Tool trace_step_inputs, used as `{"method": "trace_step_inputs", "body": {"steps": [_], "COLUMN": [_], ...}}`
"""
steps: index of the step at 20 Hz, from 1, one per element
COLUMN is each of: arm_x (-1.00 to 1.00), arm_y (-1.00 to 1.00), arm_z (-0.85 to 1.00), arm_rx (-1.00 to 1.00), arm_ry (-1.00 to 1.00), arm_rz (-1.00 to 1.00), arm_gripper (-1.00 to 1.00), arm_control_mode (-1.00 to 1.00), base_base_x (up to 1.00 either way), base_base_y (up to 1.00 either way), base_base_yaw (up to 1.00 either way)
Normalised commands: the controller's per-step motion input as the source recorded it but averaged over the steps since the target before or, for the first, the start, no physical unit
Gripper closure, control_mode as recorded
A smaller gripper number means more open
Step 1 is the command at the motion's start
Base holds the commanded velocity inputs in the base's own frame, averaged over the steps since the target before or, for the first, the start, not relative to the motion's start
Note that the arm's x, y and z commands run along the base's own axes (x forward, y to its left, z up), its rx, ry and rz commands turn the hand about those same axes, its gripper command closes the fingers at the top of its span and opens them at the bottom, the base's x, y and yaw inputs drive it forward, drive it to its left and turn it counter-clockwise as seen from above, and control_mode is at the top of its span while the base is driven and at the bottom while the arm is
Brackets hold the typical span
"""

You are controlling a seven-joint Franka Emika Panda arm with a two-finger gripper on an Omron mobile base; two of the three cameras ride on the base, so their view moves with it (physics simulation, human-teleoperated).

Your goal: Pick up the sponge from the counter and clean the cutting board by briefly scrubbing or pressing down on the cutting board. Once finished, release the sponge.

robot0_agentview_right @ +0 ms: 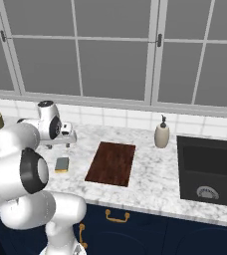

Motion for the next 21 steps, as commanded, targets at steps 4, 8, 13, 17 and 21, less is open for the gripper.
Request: {"method": "trace_step_inputs", "body": {"steps": [4, 8, 13, 17, 21], "arm_x": [-0.59, -1.00, -0.92, -0.66, -0.34], "arm_y": [-0.04, -0.40, -0.68, -0.64, -0.66], "arm_z": [0.49, 0.64, 0.77, 0.93, 0.94], "arm_rx": [0.00, 0.00, 0.03, 0.03, 0.02], "arm_ry": [0.00, 0.00, 0.00, 0.03, 0.00], "arm_rz": [0.00, 0.00, -0.01, -0.01, 0.00], "arm_gripper": [-1.00, -1.00, -1.00, -1.00, -1.00], "arm_control_mode": [-1.00, -1.00, -1.00, -1.00, -1.00], "base_base_x": [0.00, 0.00, 0.00, 0.00, 0.00], "base_base_y": [0.00, 0.00, 0.00, 0.00, 0.00], "base_base_yaw": [0.00, 0.00, 0.00, 0.00, 0.00]}}
